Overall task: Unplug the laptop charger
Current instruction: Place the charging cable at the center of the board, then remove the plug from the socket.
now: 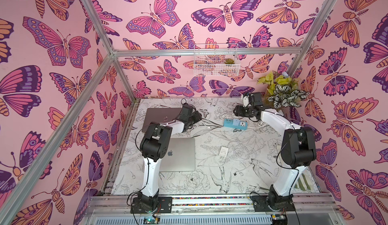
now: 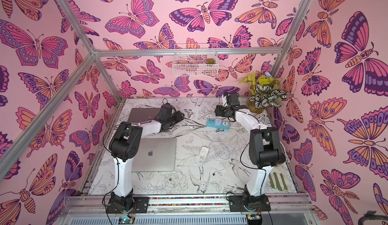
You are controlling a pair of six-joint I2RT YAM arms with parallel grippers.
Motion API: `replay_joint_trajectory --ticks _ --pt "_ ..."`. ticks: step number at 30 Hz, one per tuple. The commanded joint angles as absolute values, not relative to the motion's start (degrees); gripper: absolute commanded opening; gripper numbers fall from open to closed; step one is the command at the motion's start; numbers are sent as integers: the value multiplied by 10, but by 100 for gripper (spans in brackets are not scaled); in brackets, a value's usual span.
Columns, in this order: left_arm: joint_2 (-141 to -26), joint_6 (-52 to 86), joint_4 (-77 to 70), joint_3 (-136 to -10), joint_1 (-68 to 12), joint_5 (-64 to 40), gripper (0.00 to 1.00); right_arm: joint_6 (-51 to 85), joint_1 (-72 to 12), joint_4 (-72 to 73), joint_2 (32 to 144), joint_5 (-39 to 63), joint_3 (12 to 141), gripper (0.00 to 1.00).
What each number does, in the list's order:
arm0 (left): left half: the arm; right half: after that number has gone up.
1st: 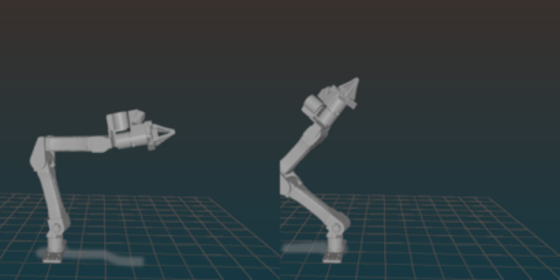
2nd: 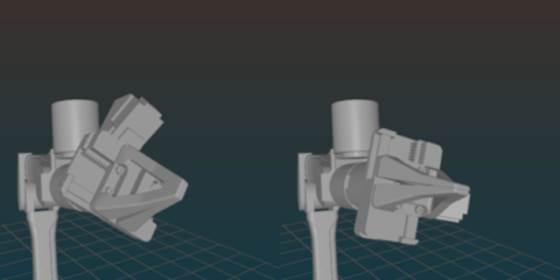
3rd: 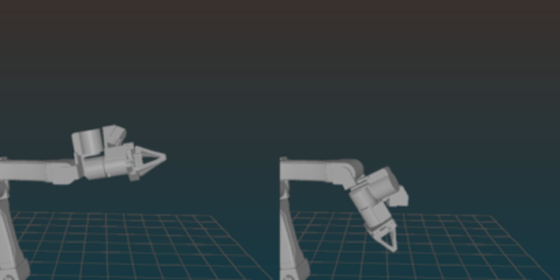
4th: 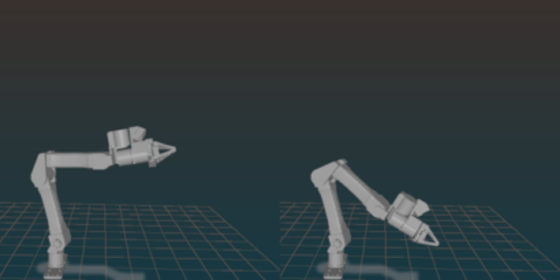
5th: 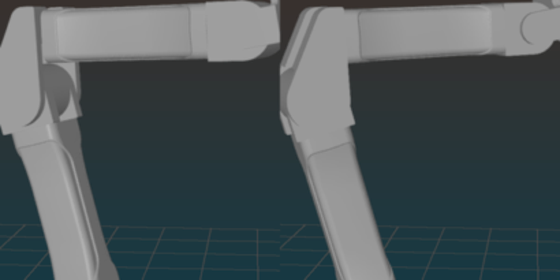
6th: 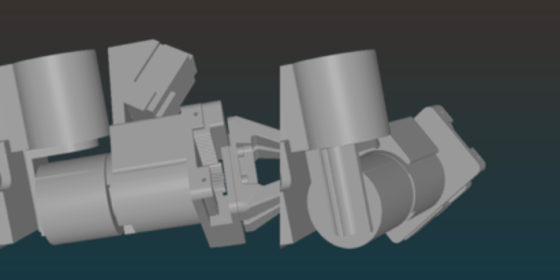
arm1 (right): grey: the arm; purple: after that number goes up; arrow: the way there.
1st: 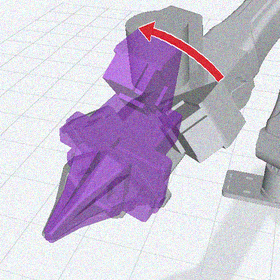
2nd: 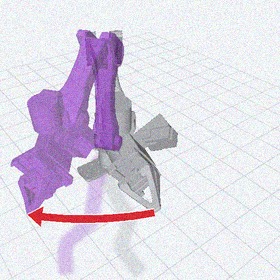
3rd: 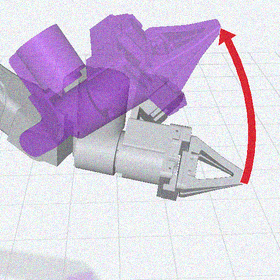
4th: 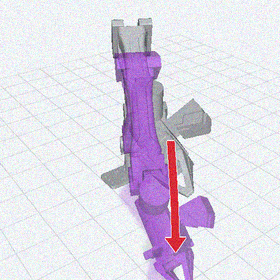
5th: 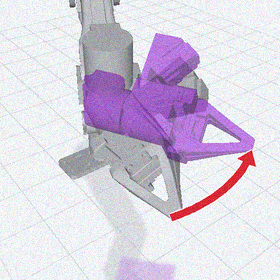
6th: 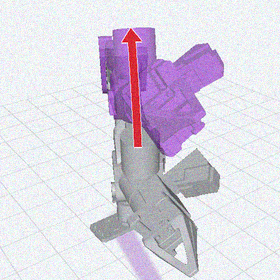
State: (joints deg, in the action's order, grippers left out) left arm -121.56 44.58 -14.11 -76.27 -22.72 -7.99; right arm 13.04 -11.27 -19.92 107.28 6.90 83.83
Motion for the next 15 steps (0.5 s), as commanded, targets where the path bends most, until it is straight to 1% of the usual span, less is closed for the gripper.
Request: replay_joint_trajectory --ticks 1,2,3,6,8,10,11,12,14,15 --pt "-1165 407 -156 -744 -243 -34 82 146 -123 -277 1058 -3 869 67" --pt "-1151 389 -156 -742 -251 -22 94 159 -124 -283 1061 0 872 70" --pt "-1142 362 -156 -747 -258 -13 99 173 -124 -293 1067 0 876 72" --pt "-1139 265 -132 -793 -293 2 99 195 -124 -327 1094 3 903 69" --pt "-1164 235 -111 -838 -308 -7 99 208 -124 -352 1112 -19 923 68" --pt "-1206 236 -67 -902 -309 -73 99 211 -124 -367 1124 -32 936 68" --pt "-1223 247 -47 -927 -311 -86 96 214 -124 -367 1127 -33 936 68" --pt "-1244 258 -37 -948 -313 -102 88 217 -124 -364 1128 -33 933 68" --pt "-1280 269 -14 -990 -321 -126 84 224 -124 -357 1132 -31 926 67" --pt "-1301 271 1 -1015 -328 -132 80 227 -124 -357 1135 -29 926 67"
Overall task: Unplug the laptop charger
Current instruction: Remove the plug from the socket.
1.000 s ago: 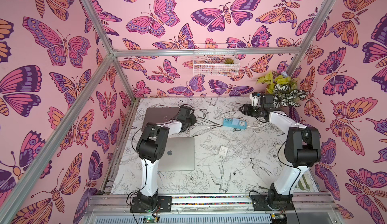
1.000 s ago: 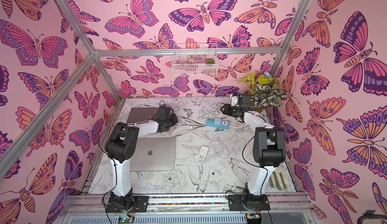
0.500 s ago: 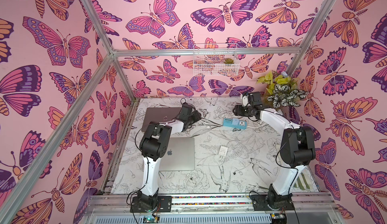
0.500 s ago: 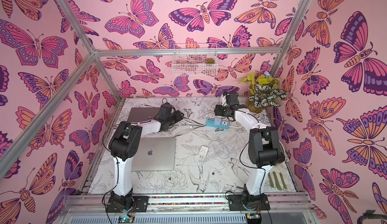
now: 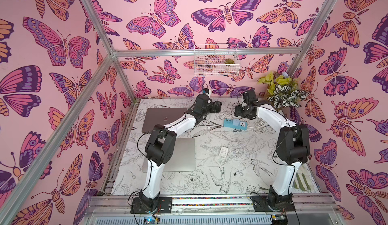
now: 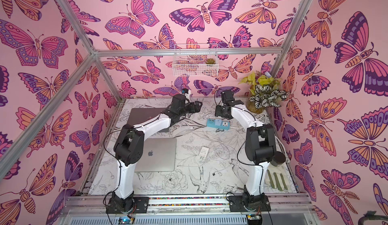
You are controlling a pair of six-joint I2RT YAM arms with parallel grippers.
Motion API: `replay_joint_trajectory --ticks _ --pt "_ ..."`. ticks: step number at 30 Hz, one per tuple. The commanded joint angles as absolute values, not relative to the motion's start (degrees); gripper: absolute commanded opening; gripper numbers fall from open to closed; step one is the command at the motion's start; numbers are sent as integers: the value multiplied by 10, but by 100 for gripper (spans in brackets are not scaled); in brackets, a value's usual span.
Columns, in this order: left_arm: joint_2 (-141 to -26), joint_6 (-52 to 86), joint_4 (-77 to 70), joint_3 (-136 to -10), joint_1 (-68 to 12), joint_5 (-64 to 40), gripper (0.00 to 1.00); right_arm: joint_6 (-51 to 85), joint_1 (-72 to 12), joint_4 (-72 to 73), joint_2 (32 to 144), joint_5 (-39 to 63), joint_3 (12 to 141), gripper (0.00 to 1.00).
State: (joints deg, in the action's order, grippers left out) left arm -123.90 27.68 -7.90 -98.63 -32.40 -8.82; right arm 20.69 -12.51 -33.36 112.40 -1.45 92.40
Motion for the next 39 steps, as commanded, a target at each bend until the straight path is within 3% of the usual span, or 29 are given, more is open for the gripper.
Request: replay_joint_trajectory --ticks 1,9,29,37,39 --pt "-1320 268 15 -1039 -334 -140 75 229 -124 -354 1139 -25 926 67" --pt "-1427 279 92 -1159 -361 -167 71 245 -125 -342 1162 3 930 66" --pt "-1484 229 243 -1237 -391 -79 65 246 -151 -338 1190 -9 922 62" --pt "-1484 232 245 -1226 -395 -78 64 243 -159 -365 1203 -21 935 50" --pt "-1485 232 245 -1227 -396 -78 64 242 -159 -360 1201 -26 933 41"
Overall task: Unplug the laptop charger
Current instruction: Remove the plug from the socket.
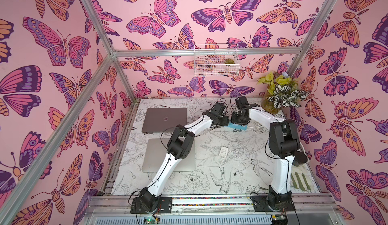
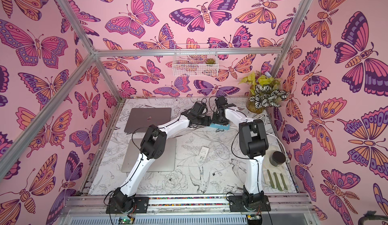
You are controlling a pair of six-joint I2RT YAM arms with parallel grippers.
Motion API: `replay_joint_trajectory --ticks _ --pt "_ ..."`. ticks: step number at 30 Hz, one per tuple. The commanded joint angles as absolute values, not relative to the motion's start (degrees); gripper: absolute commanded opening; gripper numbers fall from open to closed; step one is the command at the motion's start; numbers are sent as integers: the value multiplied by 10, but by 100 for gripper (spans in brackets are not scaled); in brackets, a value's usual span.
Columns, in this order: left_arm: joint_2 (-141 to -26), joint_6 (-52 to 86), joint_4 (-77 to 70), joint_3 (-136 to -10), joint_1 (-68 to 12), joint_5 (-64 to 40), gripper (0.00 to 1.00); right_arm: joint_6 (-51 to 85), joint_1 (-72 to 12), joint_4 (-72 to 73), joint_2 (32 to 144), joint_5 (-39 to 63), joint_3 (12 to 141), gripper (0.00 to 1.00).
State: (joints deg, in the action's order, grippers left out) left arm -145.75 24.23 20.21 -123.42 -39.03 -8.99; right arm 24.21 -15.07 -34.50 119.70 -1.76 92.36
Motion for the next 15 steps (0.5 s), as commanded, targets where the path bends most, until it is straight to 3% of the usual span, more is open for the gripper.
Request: replay_joint_trajectory --ticks 1,6,11,15 --pt "-1487 232 245 -1228 -396 -79 64 241 -159 -358 1201 -26 933 36" --pt "-1490 235 245 -1228 -399 -85 64 231 -162 -360 1198 -22 943 19" --pt "-1494 236 246 -1227 -400 -88 63 245 -154 -371 1192 18 959 15" --pt "-1495 236 246 -1228 -399 -91 63 211 -178 -387 1195 -53 980 15"
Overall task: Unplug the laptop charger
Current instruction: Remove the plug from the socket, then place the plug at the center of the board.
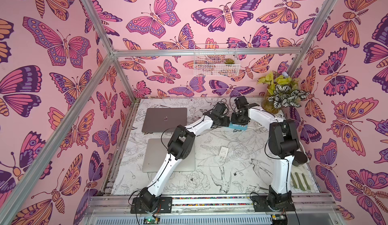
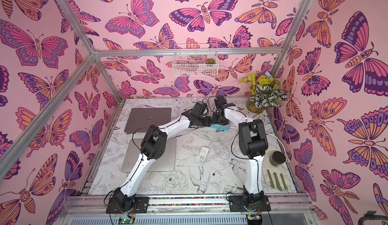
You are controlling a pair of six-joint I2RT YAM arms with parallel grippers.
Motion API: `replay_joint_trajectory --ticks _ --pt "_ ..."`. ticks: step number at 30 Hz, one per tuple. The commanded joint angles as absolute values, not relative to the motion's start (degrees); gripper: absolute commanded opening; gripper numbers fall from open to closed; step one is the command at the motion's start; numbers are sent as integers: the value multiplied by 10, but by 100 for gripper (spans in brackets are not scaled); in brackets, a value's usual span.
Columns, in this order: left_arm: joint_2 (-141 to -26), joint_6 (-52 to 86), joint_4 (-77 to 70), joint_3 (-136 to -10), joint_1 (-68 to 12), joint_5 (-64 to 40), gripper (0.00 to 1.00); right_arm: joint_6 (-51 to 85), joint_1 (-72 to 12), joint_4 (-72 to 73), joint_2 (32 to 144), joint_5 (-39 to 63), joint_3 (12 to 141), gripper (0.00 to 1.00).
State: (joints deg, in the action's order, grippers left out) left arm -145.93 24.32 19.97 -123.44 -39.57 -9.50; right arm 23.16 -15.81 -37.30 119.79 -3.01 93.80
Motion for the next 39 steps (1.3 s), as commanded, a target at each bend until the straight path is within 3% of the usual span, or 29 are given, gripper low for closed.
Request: replay_joint_trajectory --ticks 1,5,14,23,25,31,39 --pt "-1497 236 246 -1228 -399 -91 63 207 -180 -404 1203 -61 994 14" --pt "-1495 235 248 -1227 -399 -91 63 197 -192 -427 1213 -109 1013 14" --pt "-1467 231 247 -1220 -399 -78 66 210 -178 -434 1150 -50 1002 14" --pt "-1309 203 224 -1178 -384 -40 74 209 -177 -423 1050 -17 960 14" --pt "-1241 196 187 -1115 -381 -5 75 209 -177 -424 1045 2 962 14" --pt "-994 206 -54 -765 -360 69 75 189 -205 -477 1092 35 1022 14" --pt "-848 199 -74 -534 -336 107 76 111 -250 -698 1289 52 1283 14"
